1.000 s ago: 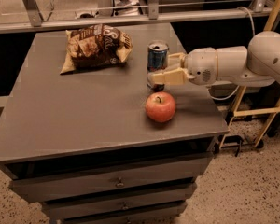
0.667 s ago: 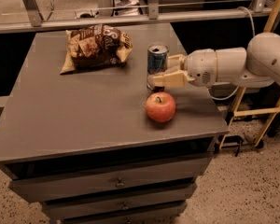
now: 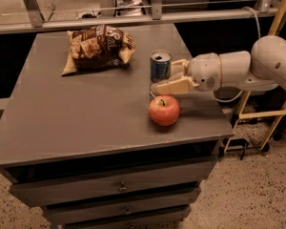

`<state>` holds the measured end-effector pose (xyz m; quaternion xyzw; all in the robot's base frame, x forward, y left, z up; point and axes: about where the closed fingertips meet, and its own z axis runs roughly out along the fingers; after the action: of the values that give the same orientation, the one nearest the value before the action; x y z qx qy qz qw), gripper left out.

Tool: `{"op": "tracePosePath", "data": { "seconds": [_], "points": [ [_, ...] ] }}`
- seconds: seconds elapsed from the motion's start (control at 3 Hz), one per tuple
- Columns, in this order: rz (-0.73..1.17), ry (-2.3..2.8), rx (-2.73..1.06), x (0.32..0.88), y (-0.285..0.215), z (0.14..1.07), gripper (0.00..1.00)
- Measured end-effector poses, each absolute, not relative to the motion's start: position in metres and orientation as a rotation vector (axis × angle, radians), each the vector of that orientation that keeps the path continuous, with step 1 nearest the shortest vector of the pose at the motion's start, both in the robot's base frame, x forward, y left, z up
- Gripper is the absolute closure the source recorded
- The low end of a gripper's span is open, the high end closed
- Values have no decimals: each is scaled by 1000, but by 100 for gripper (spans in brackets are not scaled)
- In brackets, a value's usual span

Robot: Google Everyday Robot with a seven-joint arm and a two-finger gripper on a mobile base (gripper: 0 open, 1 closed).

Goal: Move redbull can near apple

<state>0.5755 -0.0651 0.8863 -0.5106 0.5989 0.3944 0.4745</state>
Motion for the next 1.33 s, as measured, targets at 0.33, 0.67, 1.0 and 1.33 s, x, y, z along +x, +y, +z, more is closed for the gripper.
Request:
{"op": "tracePosePath", "data": {
  "seconds": [0.33,0.67,1.0,1.33],
  "points": [
    [968,1463,-1252,575,-62,886,5],
    [970,1461,-1254,575,-61,886,0],
    [974,1472,-1267,580,-58,893,0],
    [978,1474,-1258,591,-53,911,0]
  ]
}}
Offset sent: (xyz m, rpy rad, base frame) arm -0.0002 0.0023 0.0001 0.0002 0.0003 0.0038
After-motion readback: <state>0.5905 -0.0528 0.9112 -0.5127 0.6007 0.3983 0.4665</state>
